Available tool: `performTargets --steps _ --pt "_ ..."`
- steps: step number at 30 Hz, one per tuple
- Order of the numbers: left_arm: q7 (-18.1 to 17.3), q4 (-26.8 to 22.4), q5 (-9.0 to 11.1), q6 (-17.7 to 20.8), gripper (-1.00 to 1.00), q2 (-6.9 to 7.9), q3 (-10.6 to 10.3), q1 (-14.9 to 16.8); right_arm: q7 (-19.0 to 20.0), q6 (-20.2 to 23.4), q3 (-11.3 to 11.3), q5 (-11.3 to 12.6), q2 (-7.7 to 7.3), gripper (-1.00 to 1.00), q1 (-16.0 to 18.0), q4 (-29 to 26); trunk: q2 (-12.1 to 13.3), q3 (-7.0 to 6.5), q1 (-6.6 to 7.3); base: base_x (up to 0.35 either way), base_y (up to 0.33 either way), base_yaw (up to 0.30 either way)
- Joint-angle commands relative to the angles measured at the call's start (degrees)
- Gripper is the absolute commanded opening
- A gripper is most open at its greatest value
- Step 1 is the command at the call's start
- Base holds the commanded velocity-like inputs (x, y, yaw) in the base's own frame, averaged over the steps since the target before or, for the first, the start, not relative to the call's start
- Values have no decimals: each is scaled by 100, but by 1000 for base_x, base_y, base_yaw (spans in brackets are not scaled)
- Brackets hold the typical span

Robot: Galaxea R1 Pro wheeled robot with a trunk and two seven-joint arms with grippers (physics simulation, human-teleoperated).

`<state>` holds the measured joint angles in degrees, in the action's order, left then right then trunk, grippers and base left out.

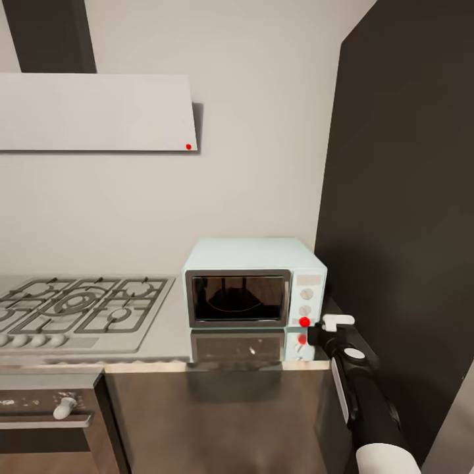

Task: In the kitchen, take the popcorn bag from the countertop, put it into the microwave, and heat it until the popcorn is cooked so the cooked popcorn ends up inside the bag.

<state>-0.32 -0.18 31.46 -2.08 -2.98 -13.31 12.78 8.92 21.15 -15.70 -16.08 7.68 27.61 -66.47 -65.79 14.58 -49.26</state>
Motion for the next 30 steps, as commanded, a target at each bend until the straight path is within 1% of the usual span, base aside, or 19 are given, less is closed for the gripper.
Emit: performTargets --steps 1,6,9,11,27,30 --pt "-3 6 53 -21 100 -1 -48 5 54 25 -21 -59 8 -100 6 -8 -4 8 -2 147 0 0" --pt "-3 2 52 -21 100 -1 -54 5 73 118 -21 -51 1 -100 2 48 -4 8 -2 154 0 0" --pt "-3 3 53 -19 100 -1 -57 5 68 119 -15 -59 -11 -100 6 328 -4 8 -2 156 0 0" --pt "-3 2 53 -20 100 -1 -55 5 67 118 -13 -65 -12 -100 4 393 -4 8 -2 156 0 0" --pt "-3 1 53 -21 100 -1 -54 5 56 95 -31 -49 -39 -100 5 432 -4 8 -2 160 0 0" --pt "-3 4 48 -21 100 -1 -55 5 65 71 -37 -58 -39 -100 3 433 -4 8 -2 49 0 0"
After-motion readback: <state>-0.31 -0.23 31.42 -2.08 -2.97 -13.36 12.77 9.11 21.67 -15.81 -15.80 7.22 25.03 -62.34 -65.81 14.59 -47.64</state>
